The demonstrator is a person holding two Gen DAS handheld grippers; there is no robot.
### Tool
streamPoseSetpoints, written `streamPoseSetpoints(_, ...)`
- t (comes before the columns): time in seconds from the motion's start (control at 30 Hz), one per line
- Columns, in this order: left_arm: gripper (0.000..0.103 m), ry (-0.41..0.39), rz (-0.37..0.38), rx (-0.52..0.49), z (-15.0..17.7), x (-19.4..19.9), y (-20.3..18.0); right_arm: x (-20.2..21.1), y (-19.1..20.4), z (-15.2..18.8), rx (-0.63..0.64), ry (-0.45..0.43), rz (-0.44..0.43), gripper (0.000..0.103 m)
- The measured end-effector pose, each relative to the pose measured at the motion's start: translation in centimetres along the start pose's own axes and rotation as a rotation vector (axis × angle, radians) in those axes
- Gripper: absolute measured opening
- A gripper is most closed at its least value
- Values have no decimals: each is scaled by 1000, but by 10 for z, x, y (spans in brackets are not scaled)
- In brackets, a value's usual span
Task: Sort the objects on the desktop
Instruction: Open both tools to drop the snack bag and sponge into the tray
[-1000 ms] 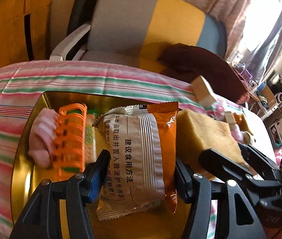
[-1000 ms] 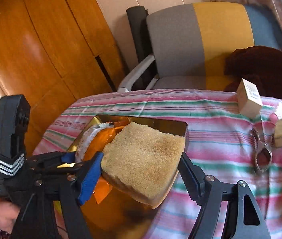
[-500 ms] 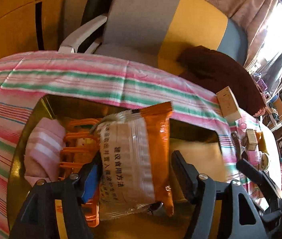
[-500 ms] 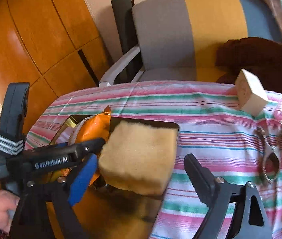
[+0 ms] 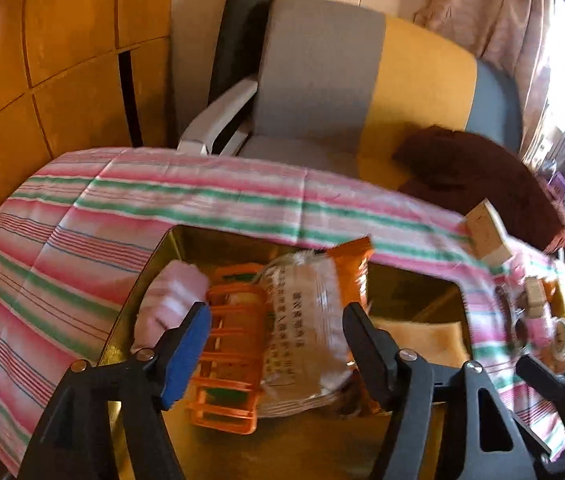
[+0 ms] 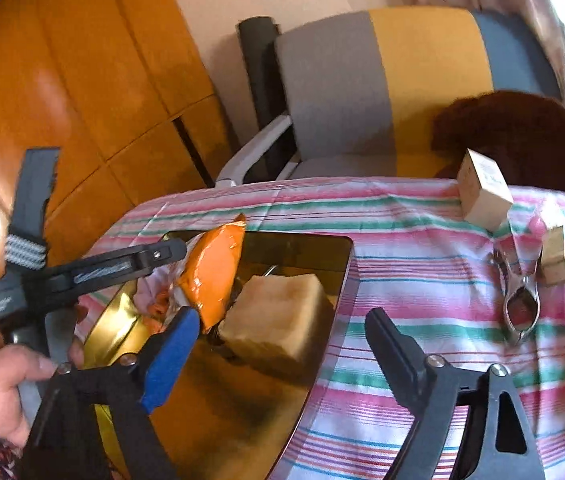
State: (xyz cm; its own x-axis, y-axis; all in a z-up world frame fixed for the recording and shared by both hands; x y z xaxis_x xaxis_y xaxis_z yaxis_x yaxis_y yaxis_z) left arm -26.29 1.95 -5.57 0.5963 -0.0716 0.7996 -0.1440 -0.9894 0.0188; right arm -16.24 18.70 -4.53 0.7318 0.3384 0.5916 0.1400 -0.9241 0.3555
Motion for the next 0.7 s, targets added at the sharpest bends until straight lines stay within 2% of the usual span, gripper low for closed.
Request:
streamPoseSetpoints(0.13, 66, 7, 32, -47, 0, -9, -10, -8, 23, 5, 90, 46, -83, 65)
streamPoseSetpoints(0.23, 68, 54, 90, -107, -4, -18, -26, -32, 36, 10, 122, 166, -118, 61)
streamPoseSetpoints(0.33, 68, 110, 109, -150, -1, -26, -38, -56, 30, 12, 71, 243, -112, 61)
streamPoseSetpoints(0.4, 65, 105, 115, -107, 0, -20, -35, -68, 23, 10, 62, 269, -73, 61)
streamPoseSetpoints(0.47, 66, 76, 149, -46, 0, -9, -28, -73, 16, 4, 49, 258, -52, 62)
streamPoseSetpoints(0.53, 66, 32, 141, 8, 0, 5, -18, -73, 11, -1, 29, 235, -53, 63)
streamPoseSetpoints(0.63, 66, -27, 142, 66, 0, 24, -6, -62, 6, -5, -24, 191, -120, 64)
streamPoseSetpoints(0.7, 66, -42, 137, 101, 3, 32, 0, -47, 5, -4, -56, 139, -159, 71)
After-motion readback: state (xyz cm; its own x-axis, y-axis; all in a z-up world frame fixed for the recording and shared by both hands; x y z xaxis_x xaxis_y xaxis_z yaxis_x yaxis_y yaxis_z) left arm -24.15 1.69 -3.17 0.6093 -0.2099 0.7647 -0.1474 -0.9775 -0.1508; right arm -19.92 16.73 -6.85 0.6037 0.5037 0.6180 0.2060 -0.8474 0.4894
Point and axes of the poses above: each gripper's, at about its wrist camera, not at the fingertips, and x roughly against the way its jaws point, y to its left, z to its underside, the point moved 5 cm from there along -x, roughly the way its jaws point, and after that the axes turned 9 degrees about -z, right-handed, at the moved point
